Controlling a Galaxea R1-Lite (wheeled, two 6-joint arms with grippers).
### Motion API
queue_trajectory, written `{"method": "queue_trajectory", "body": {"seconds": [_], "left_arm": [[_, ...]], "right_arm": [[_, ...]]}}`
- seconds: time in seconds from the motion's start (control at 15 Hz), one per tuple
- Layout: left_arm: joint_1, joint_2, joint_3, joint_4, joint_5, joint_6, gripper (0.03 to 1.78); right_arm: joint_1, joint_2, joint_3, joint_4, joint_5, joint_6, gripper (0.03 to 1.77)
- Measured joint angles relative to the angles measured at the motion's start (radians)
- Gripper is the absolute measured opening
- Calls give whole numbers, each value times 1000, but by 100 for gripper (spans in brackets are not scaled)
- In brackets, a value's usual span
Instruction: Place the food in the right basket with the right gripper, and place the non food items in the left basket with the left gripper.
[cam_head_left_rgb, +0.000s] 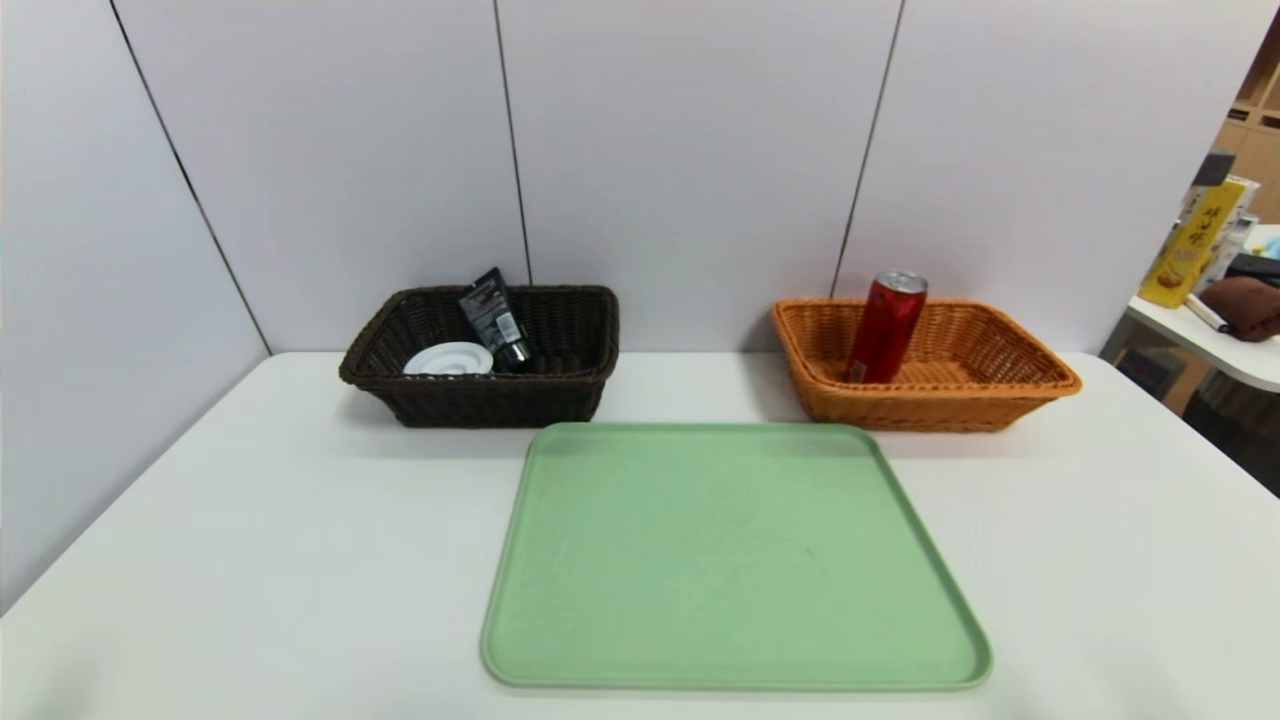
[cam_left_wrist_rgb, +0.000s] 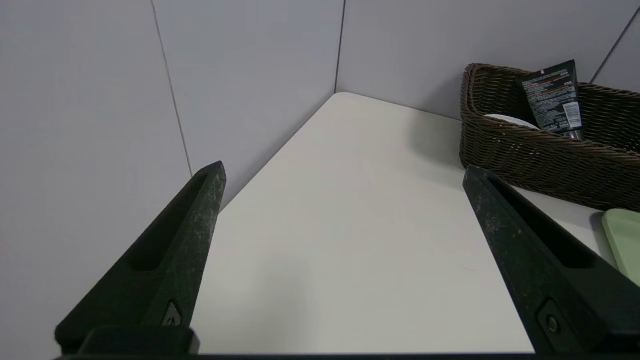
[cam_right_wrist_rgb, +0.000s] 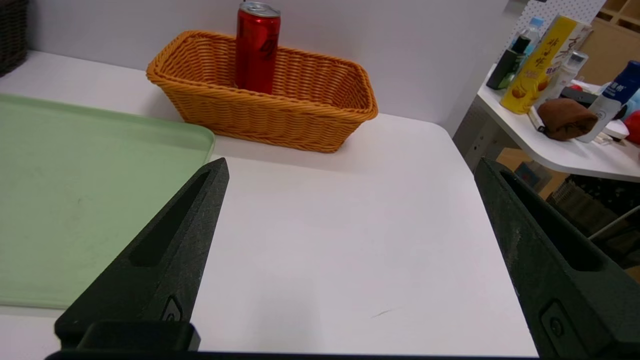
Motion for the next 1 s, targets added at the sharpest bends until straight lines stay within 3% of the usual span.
{"method": "queue_trajectory", "body": {"seconds": [0.33, 0.73, 1.0], "left_arm": [[5, -66, 44, 5, -112, 19, 169], [11, -144, 117, 3, -128, 25, 169], [8, -194, 146, 11, -176, 32, 169]], "right_arm": [[4, -59, 39, 4, 27, -3, 170], [6, -130, 48, 60, 53, -6, 170], [5, -177, 75, 73, 64, -5, 170]]}}
